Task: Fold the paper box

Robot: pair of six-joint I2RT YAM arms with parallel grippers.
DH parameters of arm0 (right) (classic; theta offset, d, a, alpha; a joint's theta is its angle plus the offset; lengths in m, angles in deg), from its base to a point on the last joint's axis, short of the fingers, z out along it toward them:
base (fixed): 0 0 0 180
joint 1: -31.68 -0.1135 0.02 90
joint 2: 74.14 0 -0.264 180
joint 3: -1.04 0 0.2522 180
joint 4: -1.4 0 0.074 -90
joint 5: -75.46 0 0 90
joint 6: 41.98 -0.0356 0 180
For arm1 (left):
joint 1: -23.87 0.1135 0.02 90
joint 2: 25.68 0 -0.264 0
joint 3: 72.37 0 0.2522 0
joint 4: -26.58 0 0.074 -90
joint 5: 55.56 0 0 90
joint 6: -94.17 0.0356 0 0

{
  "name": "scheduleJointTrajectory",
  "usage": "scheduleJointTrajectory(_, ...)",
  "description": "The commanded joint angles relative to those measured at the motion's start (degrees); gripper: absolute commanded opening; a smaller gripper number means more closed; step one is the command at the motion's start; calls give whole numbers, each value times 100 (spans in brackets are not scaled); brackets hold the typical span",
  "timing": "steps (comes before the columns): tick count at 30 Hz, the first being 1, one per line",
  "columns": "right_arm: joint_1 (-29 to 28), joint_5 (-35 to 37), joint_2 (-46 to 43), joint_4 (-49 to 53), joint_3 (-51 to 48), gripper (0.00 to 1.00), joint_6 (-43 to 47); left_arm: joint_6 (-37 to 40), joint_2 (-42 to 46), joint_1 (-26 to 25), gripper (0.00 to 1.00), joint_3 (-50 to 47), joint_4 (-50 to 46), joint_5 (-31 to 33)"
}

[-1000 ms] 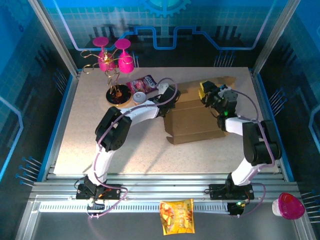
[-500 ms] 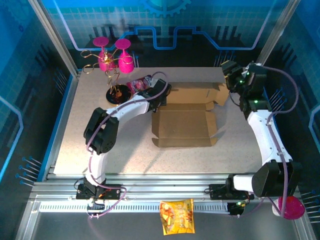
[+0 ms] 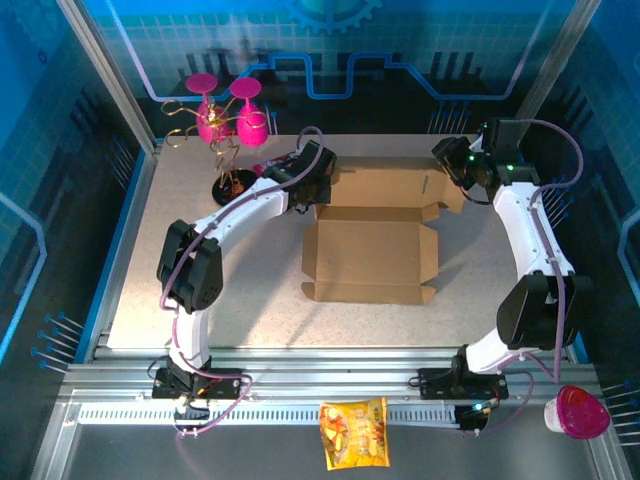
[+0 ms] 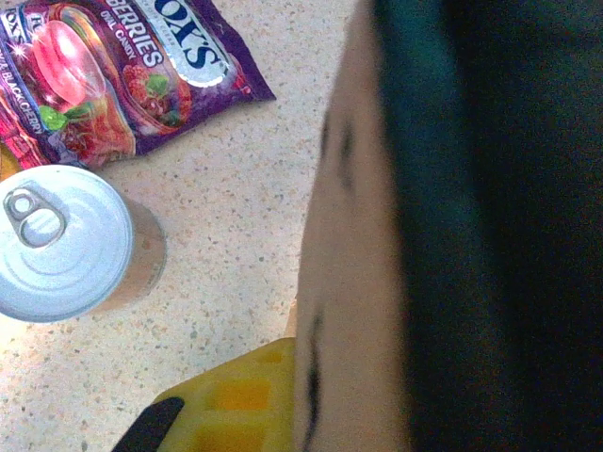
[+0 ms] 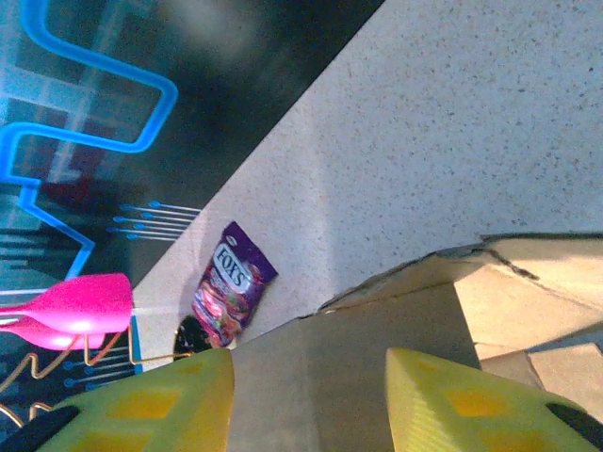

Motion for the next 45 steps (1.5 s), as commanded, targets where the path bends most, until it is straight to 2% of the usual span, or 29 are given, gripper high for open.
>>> scheduleJointTrajectory(1,-95,-286,74,323,200,47,300,37,305,27,0,211,-257,-275)
scheduleJointTrajectory(8,-180,-440,26,241,-42,48,171,-62,306,13,0,216,-269,-405)
scheduleJointTrajectory(14,-222,-636,0,8,-99,41,-89,-62,298,13,0,255,-288,-466)
scheduleJointTrajectory(21,-226,-775,-8,-150,-94,23,-390,-87,265,16,0,418,-423,-462)
scheduleJointTrajectory(27,-215,-837,-122,-555,-224,1,-845,-107,186,22,0,671,-621,-505)
scheduleJointTrajectory(31,-171,-846,-201,-759,-232,0,-1061,-180,132,35,0,889,-815,-558)
scheduleJointTrajectory(32,-143,-835,-264,-844,-259,6,-1082,-213,107,46,0,965,-885,-573)
scheduleJointTrajectory(34,-77,-750,-406,-980,-344,31,-1070,-265,63,83,0,1134,-1026,-628)
scheduleJointTrajectory(35,-36,-664,-519,-1017,-402,41,-1043,-280,35,97,0,1230,-1116,-657)
scheduleJointTrajectory(37,44,-515,-747,-1006,-533,50,-908,-308,-17,141,0,1447,-1299,-689)
scheduleJointTrajectory(39,115,-289,-1004,-807,-703,52,-672,-308,-60,178,0,1634,-1471,-699)
scheduleJointTrajectory(45,186,391,-1726,-416,-1537,50,-21,-234,-133,243,0,2020,-1843,-715)
